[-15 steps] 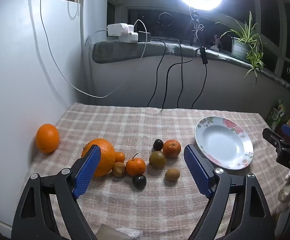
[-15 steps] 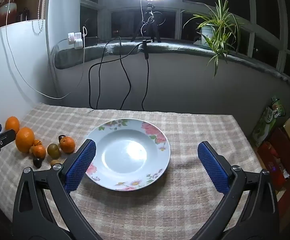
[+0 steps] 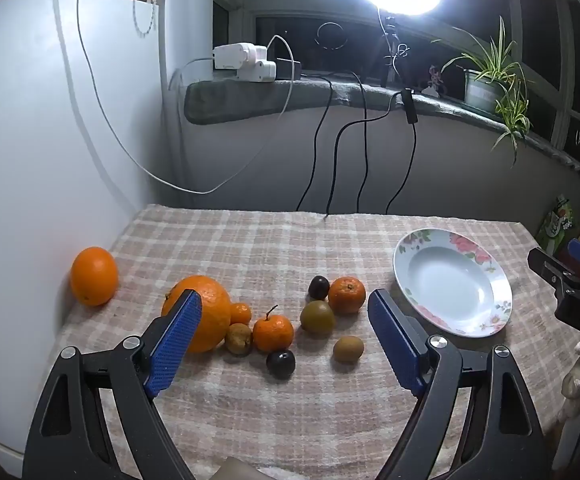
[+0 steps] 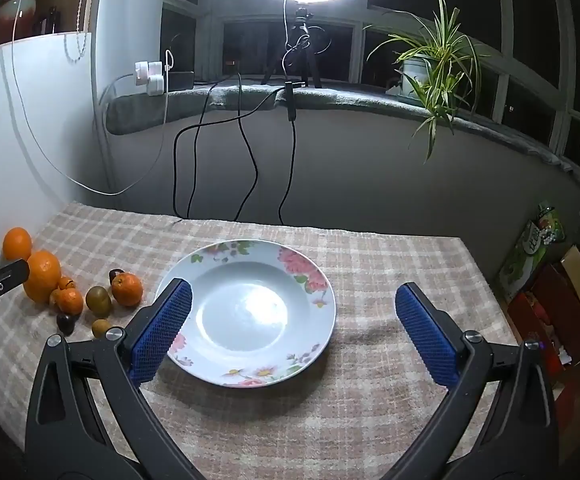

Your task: Organize fruits

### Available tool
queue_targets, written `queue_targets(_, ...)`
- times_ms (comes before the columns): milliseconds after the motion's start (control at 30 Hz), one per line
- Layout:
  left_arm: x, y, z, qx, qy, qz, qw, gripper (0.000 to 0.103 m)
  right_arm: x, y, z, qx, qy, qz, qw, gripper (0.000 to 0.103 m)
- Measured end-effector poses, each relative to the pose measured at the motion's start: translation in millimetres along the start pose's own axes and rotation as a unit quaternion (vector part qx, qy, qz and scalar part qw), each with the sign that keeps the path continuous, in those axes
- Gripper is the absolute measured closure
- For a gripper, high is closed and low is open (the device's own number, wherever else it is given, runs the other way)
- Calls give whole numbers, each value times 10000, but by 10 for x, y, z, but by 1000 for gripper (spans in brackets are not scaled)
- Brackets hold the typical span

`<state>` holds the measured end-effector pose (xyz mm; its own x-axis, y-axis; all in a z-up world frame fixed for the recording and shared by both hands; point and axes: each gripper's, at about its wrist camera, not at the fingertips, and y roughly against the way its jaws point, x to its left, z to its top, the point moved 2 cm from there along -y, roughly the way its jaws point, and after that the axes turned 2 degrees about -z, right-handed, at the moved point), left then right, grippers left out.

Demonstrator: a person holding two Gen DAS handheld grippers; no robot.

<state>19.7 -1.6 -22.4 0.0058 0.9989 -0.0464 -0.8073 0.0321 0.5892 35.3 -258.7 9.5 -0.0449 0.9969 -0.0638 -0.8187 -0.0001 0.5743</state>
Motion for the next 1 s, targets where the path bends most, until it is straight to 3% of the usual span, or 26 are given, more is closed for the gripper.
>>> queue_targets(1000, 2, -24, 16, 39, 24, -45, 10000, 18, 29, -58, -11, 98, -40, -197, 9998, 0)
